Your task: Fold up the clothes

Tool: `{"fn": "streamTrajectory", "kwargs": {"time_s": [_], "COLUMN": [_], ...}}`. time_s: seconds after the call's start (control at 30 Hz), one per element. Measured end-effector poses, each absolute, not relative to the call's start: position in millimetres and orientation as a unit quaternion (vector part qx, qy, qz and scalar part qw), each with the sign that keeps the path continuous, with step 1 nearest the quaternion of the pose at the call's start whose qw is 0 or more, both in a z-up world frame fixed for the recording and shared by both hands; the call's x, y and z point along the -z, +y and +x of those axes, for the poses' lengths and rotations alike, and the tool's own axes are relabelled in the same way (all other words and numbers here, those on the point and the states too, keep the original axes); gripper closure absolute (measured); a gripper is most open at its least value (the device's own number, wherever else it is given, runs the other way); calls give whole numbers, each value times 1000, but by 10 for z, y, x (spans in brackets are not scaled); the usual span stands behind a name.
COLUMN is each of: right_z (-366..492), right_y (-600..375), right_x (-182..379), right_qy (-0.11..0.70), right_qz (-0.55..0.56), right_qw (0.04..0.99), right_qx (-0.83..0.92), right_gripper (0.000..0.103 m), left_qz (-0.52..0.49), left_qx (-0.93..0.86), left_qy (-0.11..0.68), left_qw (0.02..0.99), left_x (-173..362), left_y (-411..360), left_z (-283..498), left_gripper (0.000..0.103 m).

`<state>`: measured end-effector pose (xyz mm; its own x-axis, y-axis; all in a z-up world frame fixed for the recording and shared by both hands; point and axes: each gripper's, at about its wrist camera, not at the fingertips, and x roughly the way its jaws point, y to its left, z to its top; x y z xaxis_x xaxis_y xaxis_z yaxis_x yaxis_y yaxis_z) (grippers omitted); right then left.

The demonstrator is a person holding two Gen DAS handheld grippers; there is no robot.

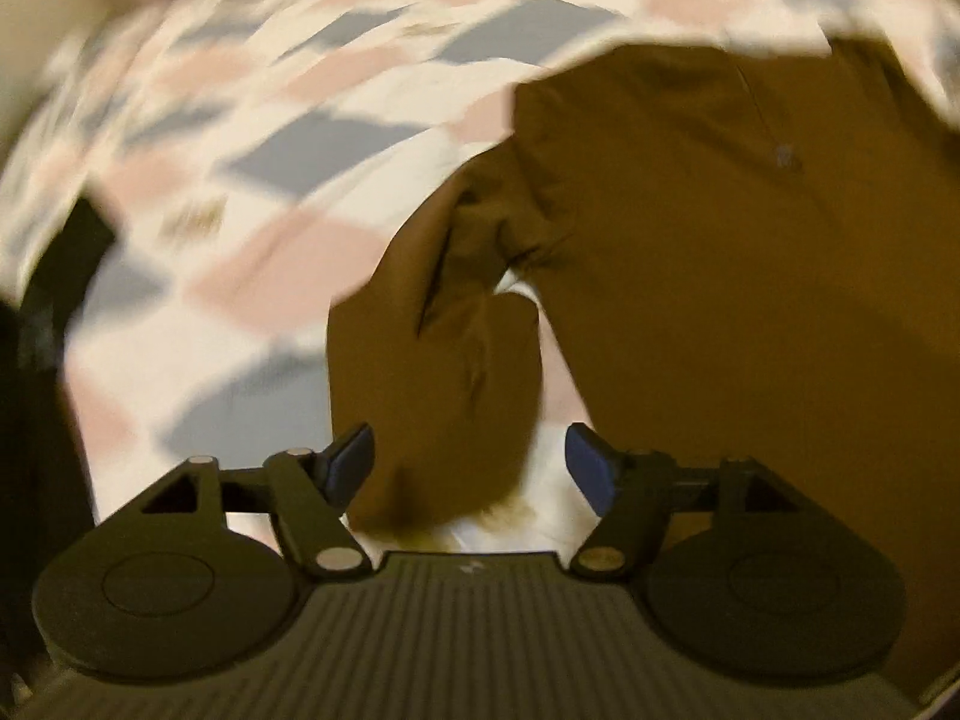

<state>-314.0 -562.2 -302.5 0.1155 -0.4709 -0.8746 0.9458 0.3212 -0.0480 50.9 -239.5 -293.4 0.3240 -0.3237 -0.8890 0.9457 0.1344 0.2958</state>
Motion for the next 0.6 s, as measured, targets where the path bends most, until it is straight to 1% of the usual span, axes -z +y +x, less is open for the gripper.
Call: {"fn": "streamTrajectory", "kwargs": {"time_s": [0.03, 0.07, 0.1, 0.13, 0.17, 0.23, 0.33, 0.43, 0.47, 0.5, 0.57, 0.6], "right_z": [-3057, -2989, -2975, -2979, -3042, -3290, -3923, -4862, -5145, -5341, -5685, -5759], "right_y": [-5728, -5819, -5886, -5946, -5973, -5943, -5830, -5460, -5287, -5137, -4851, -4740], "right_x": [3175, 3334, 3445, 3537, 3567, 3416, 3047, 2696, 2650, 2675, 2769, 2831], "right_qy": [436, 447, 453, 457, 448, 390, 254, 92, 55, 57, 84, 117], "right_qz": [274, 272, 282, 296, 315, 351, 435, 502, 516, 528, 548, 557], "right_qw": [689, 684, 681, 679, 675, 676, 667, 586, 547, 507, 423, 394], "right_qx": [511, 508, 501, 493, 494, 517, 550, 629, 657, 679, 716, 722], "right_gripper": [24, 39, 59, 99, 96, 96, 96, 94, 90, 84, 51, 48], "left_qz": [480, 494, 502, 505, 505, 471, 370, 232, 190, 156, 104, 84], "left_qx": [476, 478, 478, 476, 471, 489, 515, 447, 397, 337, 223, 176], "left_qy": [328, 322, 324, 332, 341, 353, 376, 402, 404, 407, 441, 468], "left_qw": [660, 651, 644, 639, 638, 643, 675, 765, 802, 835, 863, 862], "left_x": [3069, 3176, 3279, 3354, 3392, 3234, 2766, 2345, 2266, 2234, 2305, 2384], "left_y": [-2455, -2499, -2515, -2503, -2474, -2381, -2191, -1888, -1745, -1610, -1371, -1270], "left_z": [534, 569, 636, 736, 841, 1061, 1540, 2313, 2586, 2832, 3273, 3451], "left_gripper": [36, 42, 71, 90, 96, 96, 96, 95, 90, 86, 83, 83]}}
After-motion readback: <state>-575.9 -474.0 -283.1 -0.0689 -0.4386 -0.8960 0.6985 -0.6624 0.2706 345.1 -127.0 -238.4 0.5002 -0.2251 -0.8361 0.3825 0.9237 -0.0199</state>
